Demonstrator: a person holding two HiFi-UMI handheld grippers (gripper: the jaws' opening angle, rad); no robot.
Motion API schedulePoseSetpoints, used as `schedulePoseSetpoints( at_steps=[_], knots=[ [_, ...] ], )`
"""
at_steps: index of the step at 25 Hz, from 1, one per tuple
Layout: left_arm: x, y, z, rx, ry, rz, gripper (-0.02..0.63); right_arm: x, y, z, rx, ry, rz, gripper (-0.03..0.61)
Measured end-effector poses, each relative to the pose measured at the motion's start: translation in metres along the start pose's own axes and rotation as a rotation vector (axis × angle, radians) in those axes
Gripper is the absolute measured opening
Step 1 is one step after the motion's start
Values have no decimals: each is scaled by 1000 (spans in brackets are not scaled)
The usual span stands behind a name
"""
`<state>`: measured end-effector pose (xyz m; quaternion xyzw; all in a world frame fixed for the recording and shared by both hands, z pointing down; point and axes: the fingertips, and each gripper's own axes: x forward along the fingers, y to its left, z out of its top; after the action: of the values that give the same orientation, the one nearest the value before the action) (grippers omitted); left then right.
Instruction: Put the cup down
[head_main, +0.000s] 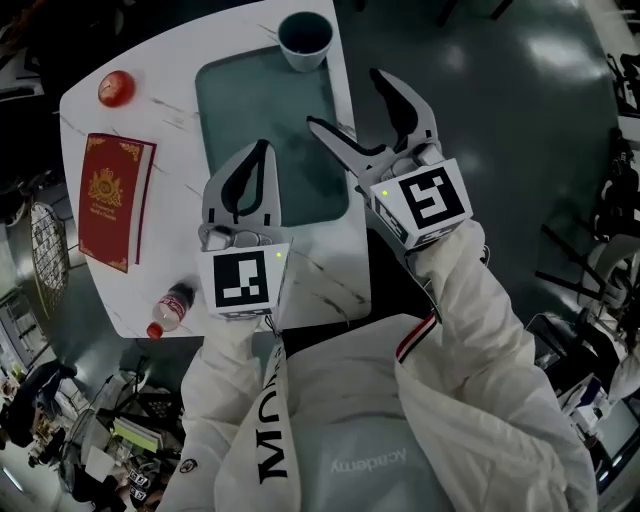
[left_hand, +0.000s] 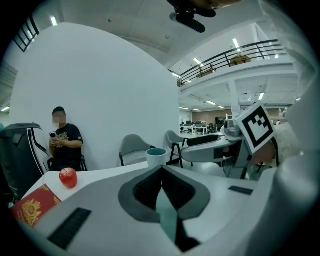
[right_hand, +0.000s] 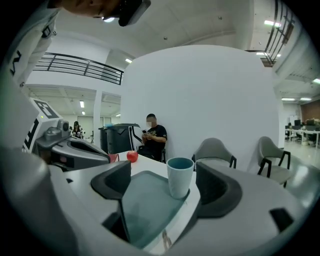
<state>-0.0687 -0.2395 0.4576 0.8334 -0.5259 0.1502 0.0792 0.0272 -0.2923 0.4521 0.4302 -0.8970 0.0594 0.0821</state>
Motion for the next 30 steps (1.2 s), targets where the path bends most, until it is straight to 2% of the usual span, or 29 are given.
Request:
schedulePoseSetpoints(
  at_steps=[7,11,13,18,20,27,30],
  knots=[
    [-31,-11,28,12,-74,-24,11,-35,20,27,-41,-23,-73,414],
    [-55,-14,34,14,-79,-25,11,-54,37,39,-35,-33,-102,414],
    [-67,-15,33,22,-69,-26,11,-62,49,46,-49,-41,-103,413],
    [-94,-19,41,26,-110,-28,11,-78,75,51,-22,-48,-102,412],
    [-103,-19,41,22,-113,-26,11,-83,84,55,-36,-46,-107,393],
    [-132,-19,29,40,-85,-32,11,-100,115,52,-8,-42,-106,390],
    [-144,-19,31,40,-98,-36,11,-110,127,58,-33,-39,-111,355]
  ],
)
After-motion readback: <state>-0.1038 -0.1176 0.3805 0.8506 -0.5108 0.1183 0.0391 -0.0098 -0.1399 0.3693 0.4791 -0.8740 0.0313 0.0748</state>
